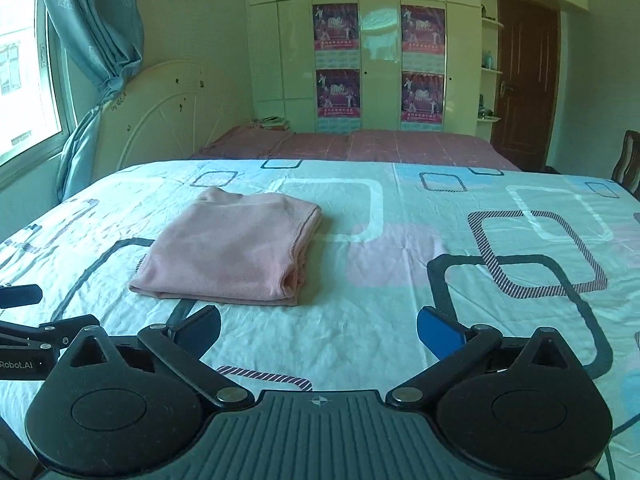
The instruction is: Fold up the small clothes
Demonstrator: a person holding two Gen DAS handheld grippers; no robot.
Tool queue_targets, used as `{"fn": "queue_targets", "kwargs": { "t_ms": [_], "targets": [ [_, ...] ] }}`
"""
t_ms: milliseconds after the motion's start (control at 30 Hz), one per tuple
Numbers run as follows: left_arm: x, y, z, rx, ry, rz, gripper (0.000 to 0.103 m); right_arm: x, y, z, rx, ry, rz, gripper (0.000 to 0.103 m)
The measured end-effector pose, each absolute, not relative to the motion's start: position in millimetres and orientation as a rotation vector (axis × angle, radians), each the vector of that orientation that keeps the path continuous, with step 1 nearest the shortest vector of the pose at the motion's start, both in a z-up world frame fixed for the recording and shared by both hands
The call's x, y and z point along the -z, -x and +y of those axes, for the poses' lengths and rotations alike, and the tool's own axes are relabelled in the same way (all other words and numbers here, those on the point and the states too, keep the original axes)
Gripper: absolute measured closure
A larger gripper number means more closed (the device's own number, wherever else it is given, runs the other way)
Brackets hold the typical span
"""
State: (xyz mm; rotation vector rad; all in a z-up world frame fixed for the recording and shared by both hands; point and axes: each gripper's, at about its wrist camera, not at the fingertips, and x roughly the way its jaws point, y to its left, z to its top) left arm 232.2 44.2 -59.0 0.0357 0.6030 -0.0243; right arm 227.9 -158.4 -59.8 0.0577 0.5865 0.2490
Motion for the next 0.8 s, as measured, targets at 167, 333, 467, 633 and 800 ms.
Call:
{"fn": "queue_targets", "kwargs": {
  "t_ms": [167, 333, 467, 633, 800],
  "targets": [
    [36.3, -188.7, 36.6, 0.030, -0.010, 0.564, 0.000, 42.4, -175.4, -168.9, -0.245, -0.053, 0.545, 0.000],
    [15.7, -144.3, 28.3, 0.024, -0.010, 0.525, 0.000, 27.9, -127.1, -180.2, -0.234, -0.074, 0.521, 0.000],
    [1.6, -108.6, 22.7, 0.018, 0.004, 0.496, 0.000, 17.6, -84.3, -186.6, -0.240, -0.088, 0.503, 0.000],
    [-4.5, -73.3, 19.3, 0.018, 0.036, 0.488, 0.000, 10.7, -43.4, -192.3, -0.250, -0.114, 0.488, 0.000],
    [-6.6, -60.9, 16.3, 0.018, 0.028, 0.473, 0.000, 9.8, -29.4, -188.4, -0.254, -0.103, 0.491, 0.000]
  ]
}}
